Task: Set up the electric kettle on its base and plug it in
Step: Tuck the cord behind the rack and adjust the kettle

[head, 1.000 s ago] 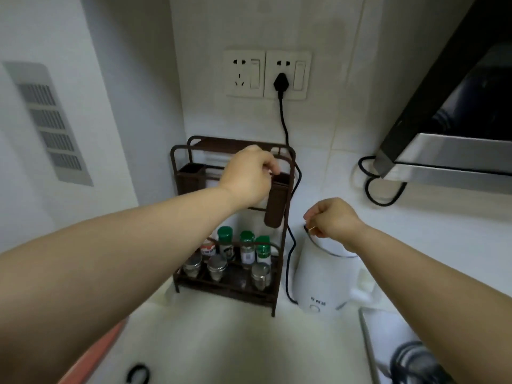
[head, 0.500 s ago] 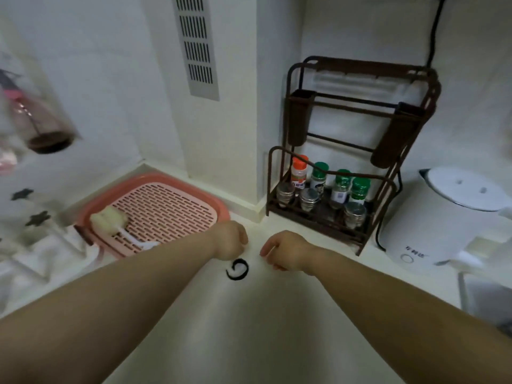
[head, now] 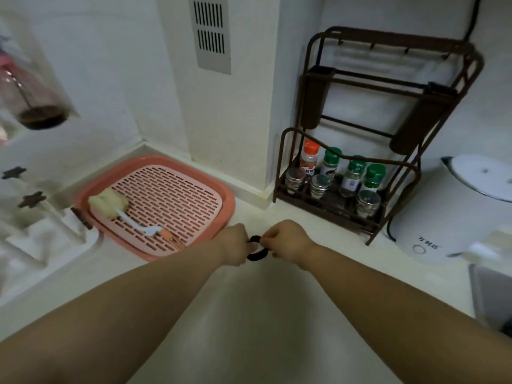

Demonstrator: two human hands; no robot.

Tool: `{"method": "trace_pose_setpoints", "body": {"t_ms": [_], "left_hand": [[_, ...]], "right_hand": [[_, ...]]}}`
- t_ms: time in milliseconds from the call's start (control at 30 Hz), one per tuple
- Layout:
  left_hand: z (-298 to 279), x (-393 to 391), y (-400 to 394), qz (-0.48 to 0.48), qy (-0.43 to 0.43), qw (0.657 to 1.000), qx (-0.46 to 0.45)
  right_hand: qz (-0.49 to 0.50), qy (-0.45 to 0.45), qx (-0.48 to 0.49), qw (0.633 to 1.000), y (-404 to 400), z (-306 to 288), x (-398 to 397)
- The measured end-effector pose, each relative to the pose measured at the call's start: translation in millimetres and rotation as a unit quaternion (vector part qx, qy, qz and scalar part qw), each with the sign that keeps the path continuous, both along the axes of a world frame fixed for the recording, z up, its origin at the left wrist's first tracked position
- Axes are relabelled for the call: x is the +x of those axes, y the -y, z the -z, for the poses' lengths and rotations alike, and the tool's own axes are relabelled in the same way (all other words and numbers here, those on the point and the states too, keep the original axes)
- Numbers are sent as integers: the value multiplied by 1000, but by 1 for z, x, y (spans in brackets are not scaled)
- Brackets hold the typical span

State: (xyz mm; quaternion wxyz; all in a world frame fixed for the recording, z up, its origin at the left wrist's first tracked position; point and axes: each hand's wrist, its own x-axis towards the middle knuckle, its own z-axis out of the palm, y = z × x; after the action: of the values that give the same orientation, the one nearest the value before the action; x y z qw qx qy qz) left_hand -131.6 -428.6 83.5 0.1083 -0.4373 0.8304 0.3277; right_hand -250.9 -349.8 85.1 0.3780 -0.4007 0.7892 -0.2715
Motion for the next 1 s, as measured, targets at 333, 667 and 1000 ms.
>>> {"method": "trace_pose_setpoints", "body": {"t_ms": [333, 667, 1000], "left_hand": [[-126, -86, -41, 67, -264, 960, -66], [-235, -183, -93, 109, -375, 899, -197], [-258, -262, -72, 110, -388, 893, -199]], "right_hand": [[138, -36, -162, 976, -65, -127, -60], [301, -23, -306, 903, -124, -232, -150], [421, -197, -280, 840, -105, -251, -252]]}}
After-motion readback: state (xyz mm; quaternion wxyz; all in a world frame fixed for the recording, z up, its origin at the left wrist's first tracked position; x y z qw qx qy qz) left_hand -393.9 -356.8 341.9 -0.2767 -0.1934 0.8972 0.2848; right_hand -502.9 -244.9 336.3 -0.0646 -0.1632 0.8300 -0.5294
